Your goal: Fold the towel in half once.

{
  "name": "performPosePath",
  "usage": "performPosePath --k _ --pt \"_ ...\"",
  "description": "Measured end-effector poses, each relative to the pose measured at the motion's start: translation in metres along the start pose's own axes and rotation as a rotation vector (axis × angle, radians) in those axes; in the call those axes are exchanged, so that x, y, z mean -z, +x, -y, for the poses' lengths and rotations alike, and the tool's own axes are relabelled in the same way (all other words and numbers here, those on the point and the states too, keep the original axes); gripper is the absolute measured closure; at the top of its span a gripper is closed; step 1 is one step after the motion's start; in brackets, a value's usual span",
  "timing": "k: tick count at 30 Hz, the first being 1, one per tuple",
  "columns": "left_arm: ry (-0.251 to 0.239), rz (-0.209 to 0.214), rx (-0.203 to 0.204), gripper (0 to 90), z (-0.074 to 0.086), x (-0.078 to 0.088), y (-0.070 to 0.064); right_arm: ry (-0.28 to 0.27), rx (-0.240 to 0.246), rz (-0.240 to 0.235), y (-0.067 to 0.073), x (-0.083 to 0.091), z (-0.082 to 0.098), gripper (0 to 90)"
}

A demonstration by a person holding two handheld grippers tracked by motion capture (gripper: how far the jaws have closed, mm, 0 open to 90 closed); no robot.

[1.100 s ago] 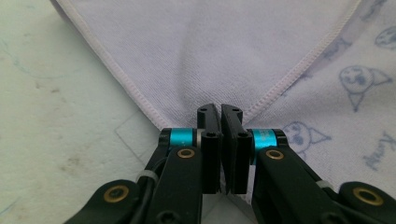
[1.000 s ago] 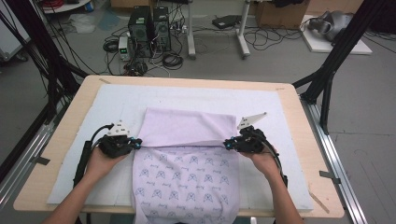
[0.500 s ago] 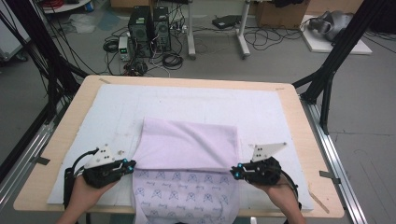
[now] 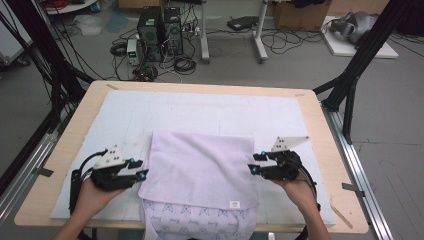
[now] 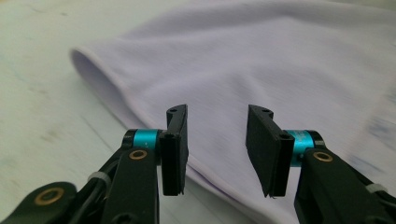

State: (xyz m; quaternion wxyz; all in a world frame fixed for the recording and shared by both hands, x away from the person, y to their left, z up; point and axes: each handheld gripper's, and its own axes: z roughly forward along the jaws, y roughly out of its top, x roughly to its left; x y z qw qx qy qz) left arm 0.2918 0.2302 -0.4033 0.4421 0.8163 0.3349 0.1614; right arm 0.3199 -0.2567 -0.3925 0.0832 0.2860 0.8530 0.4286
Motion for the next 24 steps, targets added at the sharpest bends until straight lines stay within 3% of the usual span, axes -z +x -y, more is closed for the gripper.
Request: performPosePath --k 2,4,7,9,13,14,15,16,17,19,21,24 --pt "0.009 -0.063 -0.003 56.4 -0.009 -0.016 0.012 0.044 -0.002 0.052 -0.016 -0.012 -0.007 47.6" --pt "0.002 -0.06 0.051 52.4 -0.015 -0.032 0.027 0.078 -0.029 0.085 -0.033 -0.023 -0.012 42.8" --pt "0.021 -0.125 0.089 45.8 -0.02 -0.057 0.047 0.111 -0.067 0.113 -0.054 -0.038 -0.015 39.8" --pt "0.045 -0.145 0.132 41.2 -0.022 -0.071 0.058 0.118 -0.078 0.111 -0.064 -0.048 -0.014 38.5" --pt "0.085 -0.137 0.19 40.4 -0.018 -0.092 0.07 0.137 -0.096 0.096 -0.074 -0.065 -0.01 40.7" --pt "0.11 -0.141 0.186 43.2 -0.016 -0.095 0.073 0.139 -0.114 0.076 -0.076 -0.068 -0.009 47.2" --pt "0.097 -0.15 0.177 47.9 -0.015 -0.095 0.073 0.138 -0.124 0.059 -0.078 -0.07 -0.008 55.4" --pt "0.081 -0.123 0.185 59.5 -0.015 -0.094 0.074 0.134 -0.126 0.064 -0.08 -0.07 -0.008 70.0" --pt "0.084 -0.124 0.183 75.2 -0.016 -0.094 0.073 0.127 -0.124 0.022 -0.081 -0.07 -0.009 81.0" --pt "0.092 -0.14 0.152 86.2 -0.022 -0.095 0.073 0.153 -0.102 0.035 -0.08 -0.074 -0.013 85.7" --pt "0.089 -0.164 0.146 87.0 -0.029 -0.095 0.075 0.169 -0.079 0.1 -0.079 -0.074 -0.022 86.5" --pt "0.065 -0.2 0.134 87.4 -0.048 -0.089 0.081 0.148 -0.06 0.165 -0.082 -0.066 -0.045 86.8"
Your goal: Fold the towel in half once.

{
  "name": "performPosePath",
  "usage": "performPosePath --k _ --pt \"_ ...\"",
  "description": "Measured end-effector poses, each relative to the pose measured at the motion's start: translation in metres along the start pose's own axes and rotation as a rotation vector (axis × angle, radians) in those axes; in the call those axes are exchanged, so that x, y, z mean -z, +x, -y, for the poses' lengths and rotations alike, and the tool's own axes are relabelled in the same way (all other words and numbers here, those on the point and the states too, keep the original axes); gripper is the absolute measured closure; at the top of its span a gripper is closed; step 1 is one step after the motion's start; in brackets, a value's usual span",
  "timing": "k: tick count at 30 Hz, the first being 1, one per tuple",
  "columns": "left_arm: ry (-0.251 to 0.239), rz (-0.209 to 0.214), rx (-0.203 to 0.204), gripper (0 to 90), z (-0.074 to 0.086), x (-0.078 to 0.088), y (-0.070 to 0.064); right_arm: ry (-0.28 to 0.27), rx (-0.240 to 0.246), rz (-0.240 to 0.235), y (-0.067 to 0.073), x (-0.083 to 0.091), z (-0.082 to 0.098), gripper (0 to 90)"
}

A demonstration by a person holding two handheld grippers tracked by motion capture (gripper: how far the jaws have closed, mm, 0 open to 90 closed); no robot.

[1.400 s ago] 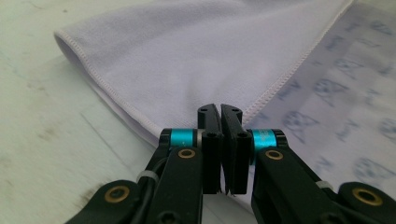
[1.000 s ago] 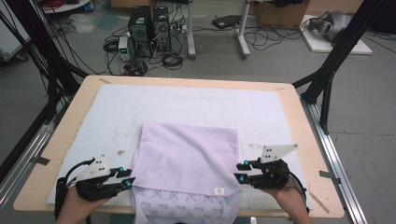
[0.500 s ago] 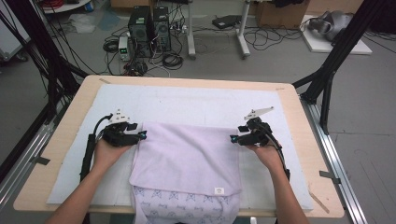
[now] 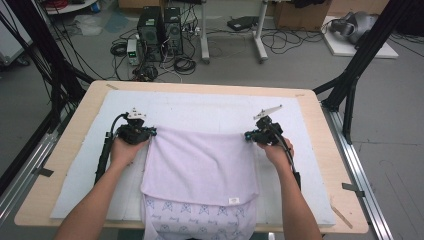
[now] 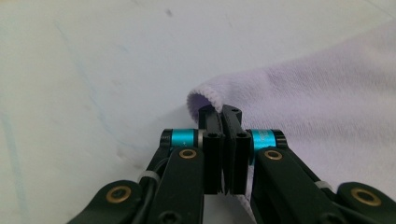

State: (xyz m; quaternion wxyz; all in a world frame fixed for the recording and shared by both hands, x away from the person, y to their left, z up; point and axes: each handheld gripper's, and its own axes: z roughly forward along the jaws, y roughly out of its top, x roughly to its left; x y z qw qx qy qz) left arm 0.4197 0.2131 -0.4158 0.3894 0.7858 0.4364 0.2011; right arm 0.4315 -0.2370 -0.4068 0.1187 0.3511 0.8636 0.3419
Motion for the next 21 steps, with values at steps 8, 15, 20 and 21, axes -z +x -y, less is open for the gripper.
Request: performPosePath --k 8,15,20,21 --pt "-0.166 -0.075 -0.045 87.3 -0.093 0.051 0.023 -0.166 0.082 0.115 -0.011 0.064 -0.074 86.9" --pt "-0.085 -0.112 -0.07 56.1 -0.088 0.047 0.032 -0.142 0.027 0.073 -0.023 0.055 -0.087 60.6" --pt "-0.047 -0.074 -0.045 52.6 -0.043 0.044 0.035 -0.136 -0.032 0.007 -0.022 0.037 -0.058 52.4" --pt "-0.052 -0.064 -0.036 51.9 -0.035 0.044 0.035 -0.124 -0.035 -0.008 -0.021 0.035 -0.053 48.9"
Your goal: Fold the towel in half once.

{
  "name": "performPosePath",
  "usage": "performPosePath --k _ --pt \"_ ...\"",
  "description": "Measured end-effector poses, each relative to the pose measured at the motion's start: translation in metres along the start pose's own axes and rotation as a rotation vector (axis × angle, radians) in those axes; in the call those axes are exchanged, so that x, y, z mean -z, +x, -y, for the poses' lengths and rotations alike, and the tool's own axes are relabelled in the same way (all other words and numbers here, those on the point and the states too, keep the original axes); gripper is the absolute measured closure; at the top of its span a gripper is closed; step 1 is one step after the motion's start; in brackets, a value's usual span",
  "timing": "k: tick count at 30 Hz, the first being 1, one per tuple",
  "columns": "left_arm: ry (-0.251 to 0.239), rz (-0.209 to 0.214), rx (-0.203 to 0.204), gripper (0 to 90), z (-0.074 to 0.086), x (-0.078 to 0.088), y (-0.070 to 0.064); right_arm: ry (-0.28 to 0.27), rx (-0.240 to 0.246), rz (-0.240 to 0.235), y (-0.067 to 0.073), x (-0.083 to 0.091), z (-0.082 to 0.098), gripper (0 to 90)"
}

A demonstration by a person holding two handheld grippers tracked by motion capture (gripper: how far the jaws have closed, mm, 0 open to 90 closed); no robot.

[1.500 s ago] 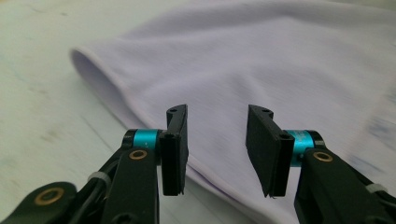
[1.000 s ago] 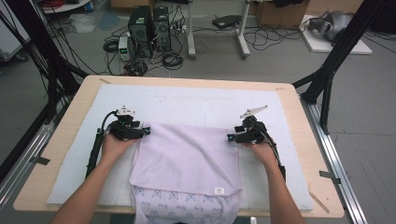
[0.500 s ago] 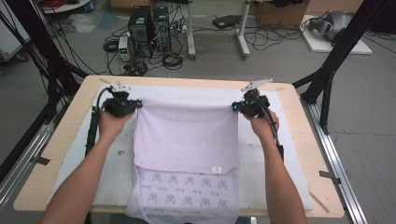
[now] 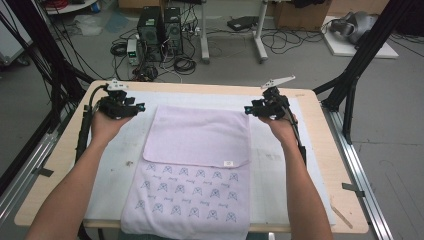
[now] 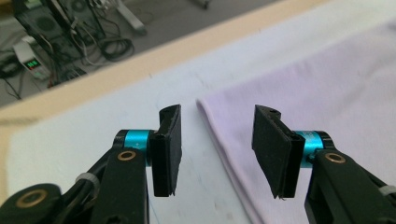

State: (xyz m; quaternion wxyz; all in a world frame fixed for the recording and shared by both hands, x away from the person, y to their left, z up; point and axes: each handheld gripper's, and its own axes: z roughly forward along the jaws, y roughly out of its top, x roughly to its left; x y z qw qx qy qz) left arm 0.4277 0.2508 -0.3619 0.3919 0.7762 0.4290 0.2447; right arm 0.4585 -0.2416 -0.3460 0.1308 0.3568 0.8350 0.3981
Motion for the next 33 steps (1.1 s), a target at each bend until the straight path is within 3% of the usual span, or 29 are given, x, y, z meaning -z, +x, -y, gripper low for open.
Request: performPosePath --k 2,3,5,8,12,13,16,18,21,23,28,31,33 --pt "0.008 0.02 -0.001 51.6 0.013 0.002 -0.003 0.043 -0.014 -0.041 0.005 -0.003 0.007 46.8" --pt "0.006 0.031 0.003 50.5 0.019 0.004 -0.005 0.035 0.011 -0.042 0.01 -0.002 0.011 47.0" --pt "0.021 0.056 -0.004 49.6 0.029 0.008 -0.01 0.017 0.013 -0.058 0.019 0.0 0.019 47.0" --pt "0.004 0.086 -0.01 48.3 0.043 0.014 -0.021 -0.002 0.02 -0.072 0.033 0.002 0.034 47.9" --pt "-0.001 0.117 -0.043 48.2 0.06 0.021 -0.037 0.005 0.05 -0.09 0.054 0.004 0.052 48.2" --pt "0.017 0.131 -0.053 48.4 0.063 0.022 -0.04 0.016 0.068 -0.083 0.06 0.005 0.056 48.6" --pt "0.011 0.175 -0.068 52.2 0.073 0.026 -0.049 0.033 0.087 -0.078 0.07 0.007 0.069 49.8" --pt "0.014 0.204 -0.069 55.2 0.08 0.027 -0.053 0.027 0.083 -0.092 0.075 0.007 0.079 51.5" --pt "0.02 0.226 -0.079 58.4 0.09 0.027 -0.06 0.067 0.095 -0.103 0.081 0.006 0.09 54.7" --pt "0.043 0.233 -0.107 58.6 0.094 0.025 -0.064 0.084 0.121 -0.101 0.083 0.005 0.096 56.1" --pt "0.097 0.241 -0.142 59.7 0.103 0.017 -0.067 0.103 0.107 -0.121 0.082 0.003 0.108 56.7" --pt "0.106 0.247 -0.148 66.7 0.105 0.014 -0.068 0.115 0.102 -0.13 0.083 -0.001 0.116 59.2" --pt "0.102 0.241 -0.161 74.4 0.105 0.014 -0.069 0.134 0.109 -0.134 0.085 -0.005 0.119 66.5"
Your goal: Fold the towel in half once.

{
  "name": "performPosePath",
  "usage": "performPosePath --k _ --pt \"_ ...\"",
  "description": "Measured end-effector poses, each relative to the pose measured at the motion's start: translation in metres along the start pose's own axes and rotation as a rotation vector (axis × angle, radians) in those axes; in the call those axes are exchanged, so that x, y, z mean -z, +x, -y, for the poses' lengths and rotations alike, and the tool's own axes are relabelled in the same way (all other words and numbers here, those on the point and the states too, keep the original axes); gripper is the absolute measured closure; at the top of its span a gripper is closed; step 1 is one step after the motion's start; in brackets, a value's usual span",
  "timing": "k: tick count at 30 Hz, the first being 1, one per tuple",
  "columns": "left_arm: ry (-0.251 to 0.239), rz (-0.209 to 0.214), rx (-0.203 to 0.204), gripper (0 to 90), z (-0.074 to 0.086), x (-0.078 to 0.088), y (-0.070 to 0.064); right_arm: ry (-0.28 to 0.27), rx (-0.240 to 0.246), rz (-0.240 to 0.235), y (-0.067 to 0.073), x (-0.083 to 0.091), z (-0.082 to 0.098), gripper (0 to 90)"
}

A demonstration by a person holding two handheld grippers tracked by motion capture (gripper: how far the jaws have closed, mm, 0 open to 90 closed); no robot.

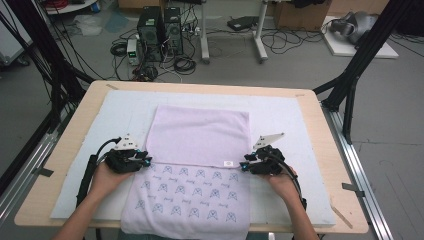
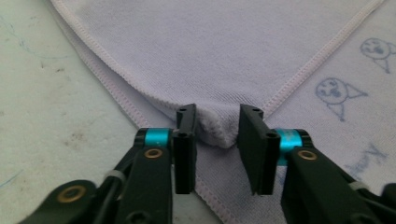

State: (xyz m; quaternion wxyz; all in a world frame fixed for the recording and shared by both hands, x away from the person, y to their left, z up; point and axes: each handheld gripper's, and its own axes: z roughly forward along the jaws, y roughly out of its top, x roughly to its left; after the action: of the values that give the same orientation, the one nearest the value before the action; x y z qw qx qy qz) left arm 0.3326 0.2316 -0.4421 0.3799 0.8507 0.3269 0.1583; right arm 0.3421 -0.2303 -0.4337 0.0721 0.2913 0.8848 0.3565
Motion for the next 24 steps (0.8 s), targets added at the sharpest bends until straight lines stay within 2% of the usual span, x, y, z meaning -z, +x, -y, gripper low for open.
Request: performPosePath --k 2,4,7,14,15,17,19,22,24 --pt "0.0 -0.005 0.006 79.4 0.0 0.001 0.0 -0.01 0.008 -0.002 0.001 -0.001 0.001 76.8" --pt "-0.013 -0.01 0.01 80.2 0.0 0.003 0.0 -0.005 0.025 -0.009 0.001 0.0 0.0 83.8" --pt "-0.038 -0.009 0.032 82.0 0.0 0.008 0.001 -0.022 0.026 -0.015 0.002 0.003 0.0 85.2" --pt "-0.124 -0.002 0.11 82.8 -0.002 0.03 0.005 -0.123 0.023 -0.03 0.007 0.022 -0.006 86.1" --pt "-0.131 -0.002 0.111 82.9 -0.002 0.034 0.003 -0.137 0.018 -0.042 0.008 0.025 -0.006 86.1" --pt "-0.141 -0.008 0.107 83.1 0.0 0.042 0.0 -0.17 0.018 -0.06 0.012 0.032 -0.006 86.1" --pt "-0.156 -0.004 0.106 83.3 0.002 0.052 -0.007 -0.174 0.041 -0.063 0.02 0.04 -0.006 86.2" --pt "-0.169 0.006 0.102 83.5 0.011 0.066 -0.02 -0.192 0.07 -0.082 0.036 0.052 -0.003 86.4" --pt "-0.17 0.004 0.082 83.7 0.02 0.077 -0.031 -0.211 0.091 -0.094 0.048 0.061 -0.001 86.4"
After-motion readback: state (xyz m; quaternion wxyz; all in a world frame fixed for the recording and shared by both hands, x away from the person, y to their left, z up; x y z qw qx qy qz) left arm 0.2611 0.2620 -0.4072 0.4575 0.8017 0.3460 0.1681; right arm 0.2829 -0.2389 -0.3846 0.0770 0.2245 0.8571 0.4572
